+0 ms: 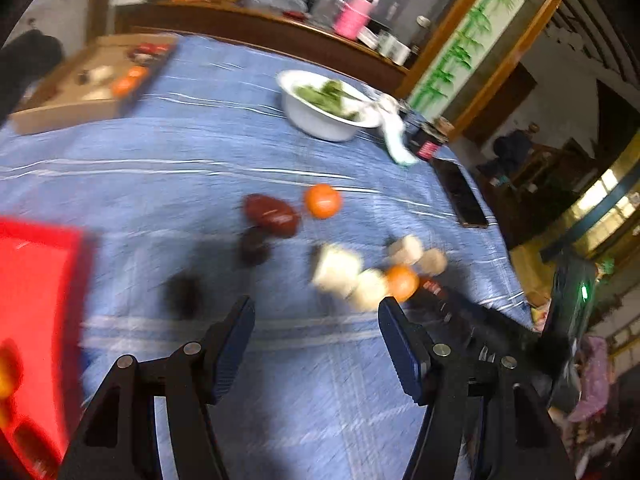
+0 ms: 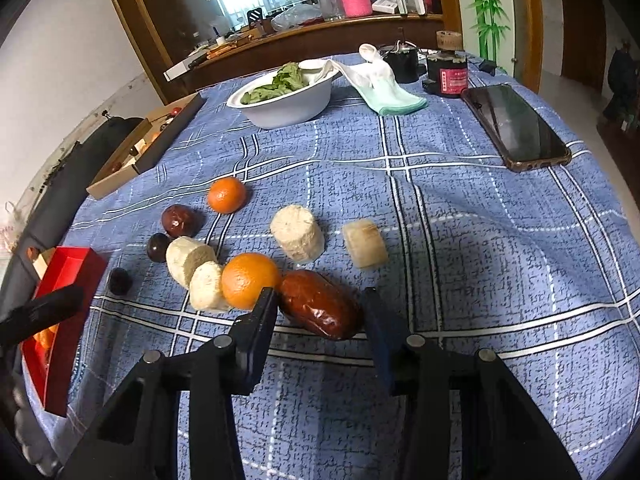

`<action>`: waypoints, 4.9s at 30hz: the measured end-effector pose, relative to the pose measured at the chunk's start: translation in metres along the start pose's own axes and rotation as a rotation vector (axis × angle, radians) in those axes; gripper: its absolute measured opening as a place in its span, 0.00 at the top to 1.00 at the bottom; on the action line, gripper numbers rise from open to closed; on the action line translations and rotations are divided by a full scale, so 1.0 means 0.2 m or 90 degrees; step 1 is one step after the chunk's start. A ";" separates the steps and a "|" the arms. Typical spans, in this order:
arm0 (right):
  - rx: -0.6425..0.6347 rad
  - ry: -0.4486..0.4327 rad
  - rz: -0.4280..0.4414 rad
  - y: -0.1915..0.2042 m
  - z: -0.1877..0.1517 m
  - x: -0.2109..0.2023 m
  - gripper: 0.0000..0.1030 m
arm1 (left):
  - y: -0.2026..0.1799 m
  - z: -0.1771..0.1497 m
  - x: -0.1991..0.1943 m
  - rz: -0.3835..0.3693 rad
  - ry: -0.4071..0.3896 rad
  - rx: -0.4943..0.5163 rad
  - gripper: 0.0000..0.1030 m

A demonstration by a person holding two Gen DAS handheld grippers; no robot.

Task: Organize fruits
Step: 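Grasp a white yam piece with the left tool while the right tool grasps a red date, then carry the yam piece into the red tray and open the left tool while the right tool releases the date, then lift both open tools away from the red tray, then grasp a red date with the left tool while the right tool grasps a white yam piece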

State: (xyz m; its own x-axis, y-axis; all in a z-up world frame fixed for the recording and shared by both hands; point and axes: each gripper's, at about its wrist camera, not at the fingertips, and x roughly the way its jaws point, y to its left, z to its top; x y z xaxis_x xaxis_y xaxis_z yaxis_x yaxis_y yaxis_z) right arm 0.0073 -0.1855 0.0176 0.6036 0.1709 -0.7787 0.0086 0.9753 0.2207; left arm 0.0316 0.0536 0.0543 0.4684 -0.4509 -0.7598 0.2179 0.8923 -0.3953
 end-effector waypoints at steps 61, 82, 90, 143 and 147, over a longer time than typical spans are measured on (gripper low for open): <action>-0.139 0.062 0.214 1.02 -0.05 -0.09 0.69 | 1.07 -0.25 -0.77 0.153 -0.155 -0.176 0.68; -0.325 0.088 0.154 1.73 -0.28 0.23 0.69 | 1.32 -0.26 -0.67 0.168 -0.107 -0.231 0.63; -0.294 0.057 0.178 1.67 -0.24 0.11 0.51 | 1.19 -0.31 -0.88 0.163 -0.171 -0.235 0.47; -0.071 0.015 0.040 0.38 0.01 0.15 0.65 | 0.16 0.23 0.15 0.115 0.014 -0.005 0.39; -0.084 0.016 0.036 0.40 0.01 0.16 0.63 | 0.11 0.29 0.32 0.129 0.038 0.024 0.34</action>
State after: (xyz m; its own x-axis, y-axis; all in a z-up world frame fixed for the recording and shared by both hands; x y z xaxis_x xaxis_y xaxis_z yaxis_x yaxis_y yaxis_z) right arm 0.0286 -0.1019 0.0109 0.5801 0.2273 -0.7822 -0.1299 0.9738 0.1866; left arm 0.1158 0.0454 0.0266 0.4550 -0.2616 -0.8512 0.1562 0.9645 -0.2130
